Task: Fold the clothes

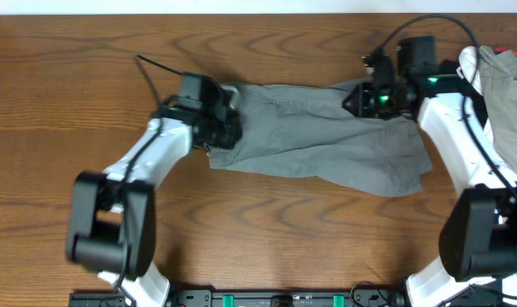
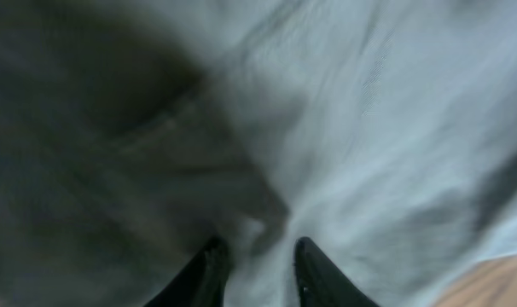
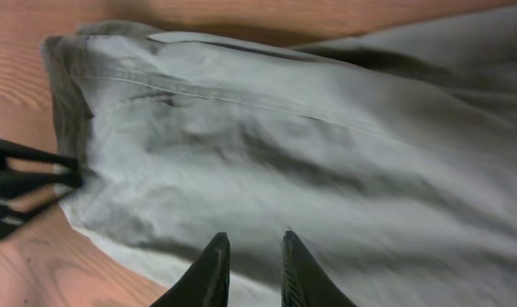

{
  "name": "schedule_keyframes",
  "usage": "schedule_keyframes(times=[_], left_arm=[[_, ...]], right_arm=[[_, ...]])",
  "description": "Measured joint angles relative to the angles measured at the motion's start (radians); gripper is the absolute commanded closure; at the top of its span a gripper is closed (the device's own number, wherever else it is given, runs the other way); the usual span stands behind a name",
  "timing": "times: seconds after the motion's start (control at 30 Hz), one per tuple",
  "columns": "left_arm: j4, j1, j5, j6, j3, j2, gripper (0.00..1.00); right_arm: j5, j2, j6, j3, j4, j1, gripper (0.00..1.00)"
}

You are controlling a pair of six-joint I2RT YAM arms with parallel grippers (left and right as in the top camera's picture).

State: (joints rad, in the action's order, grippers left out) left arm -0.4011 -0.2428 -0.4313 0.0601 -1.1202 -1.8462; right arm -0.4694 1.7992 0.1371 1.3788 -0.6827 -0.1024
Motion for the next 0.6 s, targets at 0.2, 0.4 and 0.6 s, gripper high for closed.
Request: schedule_keyframes(times=[0.2, 0.4, 0.6], left_arm=[[-0.090, -0.014, 0.072, 0.005, 0.001, -0.047, 0.78], [-0.168, -0.014, 0.169, 0.005, -0.004, -0.035, 0.79], [-0.232, -0.017, 0.261, 0.002, -0.014, -0.032, 0.81]], right_arm=[[0.025, 0.101, 0.023, 0.000, 0.124, -0.116, 0.81], [0.053, 0.255, 0.034, 0.000, 0.167, -0.169, 0.88], [0.151, 0.312, 0.106, 0.012, 0.166, -0.154, 0.89]])
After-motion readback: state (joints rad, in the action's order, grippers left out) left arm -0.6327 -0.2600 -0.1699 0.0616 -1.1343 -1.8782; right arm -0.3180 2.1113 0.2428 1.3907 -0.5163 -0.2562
